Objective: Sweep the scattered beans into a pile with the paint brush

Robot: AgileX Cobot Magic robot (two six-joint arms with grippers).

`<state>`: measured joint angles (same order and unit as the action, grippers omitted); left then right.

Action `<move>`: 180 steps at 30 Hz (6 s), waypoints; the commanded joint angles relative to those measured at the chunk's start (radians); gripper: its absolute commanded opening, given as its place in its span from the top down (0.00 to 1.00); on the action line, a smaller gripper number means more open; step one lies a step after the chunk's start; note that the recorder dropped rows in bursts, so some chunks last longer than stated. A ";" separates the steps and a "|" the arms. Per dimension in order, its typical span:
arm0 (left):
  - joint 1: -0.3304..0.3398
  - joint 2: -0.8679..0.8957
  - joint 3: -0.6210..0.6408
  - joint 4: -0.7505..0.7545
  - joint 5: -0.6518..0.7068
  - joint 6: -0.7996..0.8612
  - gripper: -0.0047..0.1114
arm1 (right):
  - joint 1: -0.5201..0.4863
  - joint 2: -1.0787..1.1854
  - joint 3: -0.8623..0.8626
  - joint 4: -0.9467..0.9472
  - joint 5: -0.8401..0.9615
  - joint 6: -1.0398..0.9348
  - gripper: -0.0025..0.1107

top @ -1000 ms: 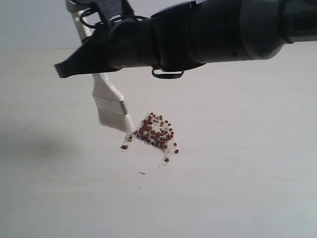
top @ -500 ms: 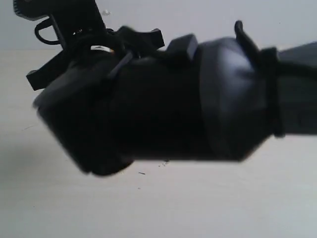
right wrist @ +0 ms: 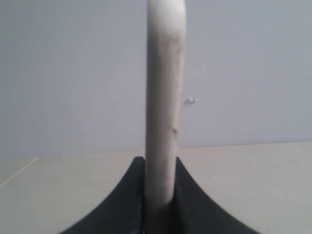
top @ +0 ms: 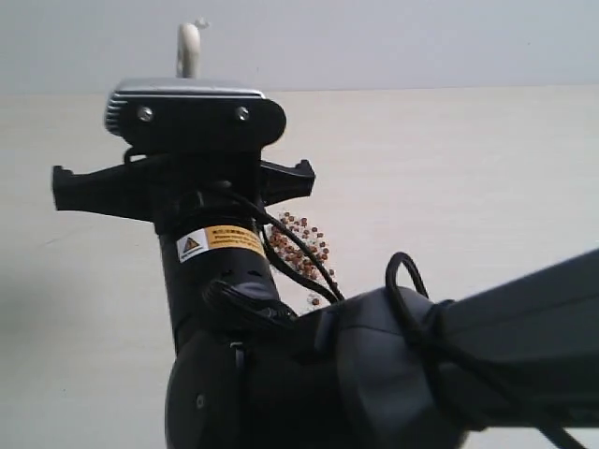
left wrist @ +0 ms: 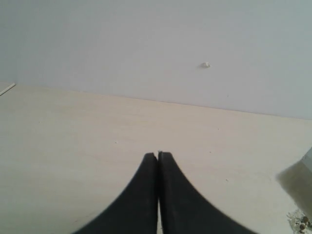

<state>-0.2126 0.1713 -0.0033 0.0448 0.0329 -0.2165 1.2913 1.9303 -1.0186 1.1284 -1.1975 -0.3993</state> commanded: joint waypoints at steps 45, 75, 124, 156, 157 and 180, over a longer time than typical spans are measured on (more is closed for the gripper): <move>0.003 -0.009 0.003 -0.005 -0.001 0.003 0.96 | -0.326 0.042 0.005 -0.116 0.324 -0.119 0.98; 0.003 -0.009 0.003 -0.005 -0.001 0.003 0.96 | -0.649 -0.450 0.173 0.126 1.670 -1.528 0.98; 0.003 -0.009 0.003 -0.005 -0.001 0.003 0.96 | -1.046 0.253 -0.266 0.378 2.419 -1.716 0.98; 0.003 -0.009 0.003 -0.005 -0.001 0.003 0.96 | -0.706 -0.465 0.134 -0.479 0.964 -0.111 0.98; 0.003 -0.009 0.003 -0.005 -0.001 0.003 0.96 | -0.697 -0.465 0.158 -0.461 0.923 -0.137 0.98; 0.003 -0.009 0.003 -0.005 -0.001 0.003 0.96 | -0.325 -0.299 0.345 0.331 0.130 -0.513 0.98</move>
<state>-0.2126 0.1713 -0.0033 0.0448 0.0337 -0.2165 0.9235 1.5734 -0.6722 1.4610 -1.0238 -0.9836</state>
